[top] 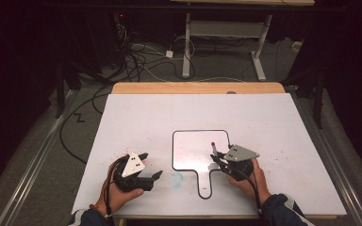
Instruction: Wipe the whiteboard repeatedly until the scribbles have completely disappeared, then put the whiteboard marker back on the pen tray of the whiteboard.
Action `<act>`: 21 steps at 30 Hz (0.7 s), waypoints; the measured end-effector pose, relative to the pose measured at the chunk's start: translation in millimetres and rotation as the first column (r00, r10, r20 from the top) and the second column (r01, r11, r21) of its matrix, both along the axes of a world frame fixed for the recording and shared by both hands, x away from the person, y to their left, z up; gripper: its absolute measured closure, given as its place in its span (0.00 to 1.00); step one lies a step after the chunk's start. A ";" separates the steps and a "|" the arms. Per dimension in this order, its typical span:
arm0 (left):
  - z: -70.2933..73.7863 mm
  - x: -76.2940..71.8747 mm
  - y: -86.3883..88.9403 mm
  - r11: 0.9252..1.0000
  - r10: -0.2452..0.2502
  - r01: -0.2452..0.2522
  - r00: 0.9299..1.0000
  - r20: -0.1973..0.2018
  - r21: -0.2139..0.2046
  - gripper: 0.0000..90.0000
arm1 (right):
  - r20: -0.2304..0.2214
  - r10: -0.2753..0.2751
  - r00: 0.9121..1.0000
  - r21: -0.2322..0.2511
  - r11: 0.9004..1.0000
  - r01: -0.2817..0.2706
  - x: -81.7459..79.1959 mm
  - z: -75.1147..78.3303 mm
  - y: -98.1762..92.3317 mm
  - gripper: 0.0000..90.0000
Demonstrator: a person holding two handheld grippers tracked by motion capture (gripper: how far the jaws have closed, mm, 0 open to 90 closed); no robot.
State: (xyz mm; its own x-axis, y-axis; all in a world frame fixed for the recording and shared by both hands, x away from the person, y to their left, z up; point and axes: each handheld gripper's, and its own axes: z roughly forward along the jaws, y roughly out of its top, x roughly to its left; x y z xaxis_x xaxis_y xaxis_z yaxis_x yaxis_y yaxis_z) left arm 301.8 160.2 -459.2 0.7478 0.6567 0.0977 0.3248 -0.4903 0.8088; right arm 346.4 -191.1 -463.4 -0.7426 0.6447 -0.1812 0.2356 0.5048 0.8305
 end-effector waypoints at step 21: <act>-4.1 2.0 -3.8 0.999 -0.020 0.021 0.999 -0.041 0.029 0.24 | -0.341 -0.059 0.938 0.132 0.985 0.110 16.7 42.8 -69.5 0.90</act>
